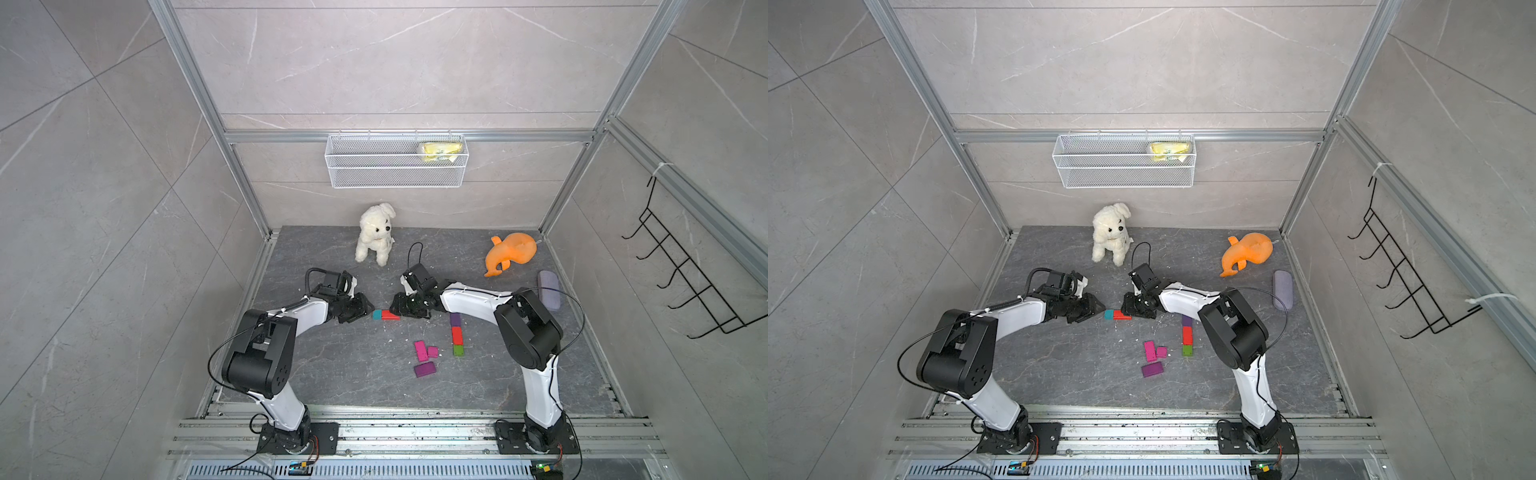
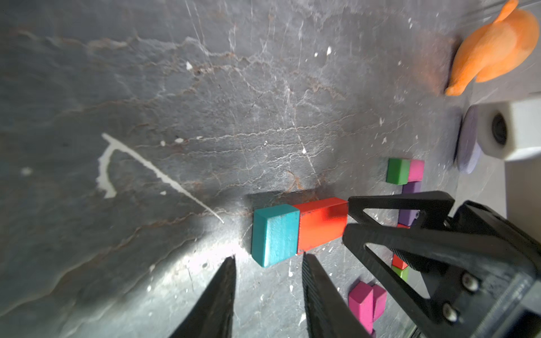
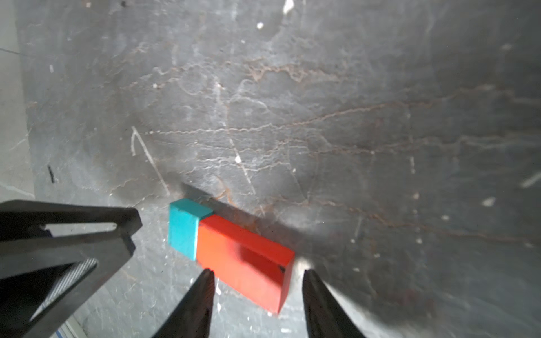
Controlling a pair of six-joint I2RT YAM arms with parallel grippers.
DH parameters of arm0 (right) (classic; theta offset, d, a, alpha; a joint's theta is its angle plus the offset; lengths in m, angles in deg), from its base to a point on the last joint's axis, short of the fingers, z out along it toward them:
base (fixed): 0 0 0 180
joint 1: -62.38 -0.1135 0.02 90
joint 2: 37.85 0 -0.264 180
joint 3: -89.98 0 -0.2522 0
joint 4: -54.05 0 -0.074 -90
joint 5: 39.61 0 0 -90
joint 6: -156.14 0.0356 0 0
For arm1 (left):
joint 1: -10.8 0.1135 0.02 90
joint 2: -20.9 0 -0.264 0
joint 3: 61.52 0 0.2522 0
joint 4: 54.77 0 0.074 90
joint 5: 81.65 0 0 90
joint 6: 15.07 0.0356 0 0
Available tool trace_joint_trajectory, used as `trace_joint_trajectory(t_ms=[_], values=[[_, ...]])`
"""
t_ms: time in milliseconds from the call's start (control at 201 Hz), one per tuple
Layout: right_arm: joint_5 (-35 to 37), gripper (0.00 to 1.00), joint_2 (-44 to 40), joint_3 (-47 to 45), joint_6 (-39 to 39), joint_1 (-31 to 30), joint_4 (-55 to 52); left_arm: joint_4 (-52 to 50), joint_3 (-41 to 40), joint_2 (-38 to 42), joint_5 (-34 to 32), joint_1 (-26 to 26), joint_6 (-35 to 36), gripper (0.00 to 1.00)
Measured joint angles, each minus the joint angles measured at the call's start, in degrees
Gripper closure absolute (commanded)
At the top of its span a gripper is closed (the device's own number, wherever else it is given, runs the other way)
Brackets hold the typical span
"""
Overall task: Assemble the number 7 with building blocks
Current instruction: Assemble the building block at the center of the board, then pick up the building block from the center of the board.
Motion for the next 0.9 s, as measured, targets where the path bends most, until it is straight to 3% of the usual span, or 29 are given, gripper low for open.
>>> trace_joint_trajectory(t_ms=[294,498,692,896], values=[[7.3,0.46,-13.0,-4.5,-3.7,-2.7,-6.7,-2.6,-1.9,6.5,-3.4,-0.8,1.1,0.32],[13.9,0.46,-15.5,-7.2,-5.5,-6.6,-16.5,-4.2,-4.1,8.1,-6.1,-2.6,2.1,0.01],[17.9,0.47,-15.5,-7.5,-5.4,-11.5,-21.9,-5.7,-6.0,10.8,-7.7,-3.5,2.1,0.00],[20.3,0.47,-14.3,-8.2,-4.3,-12.5,-23.0,-5.9,-7.2,13.3,-9.0,-3.7,2.1,0.00]])
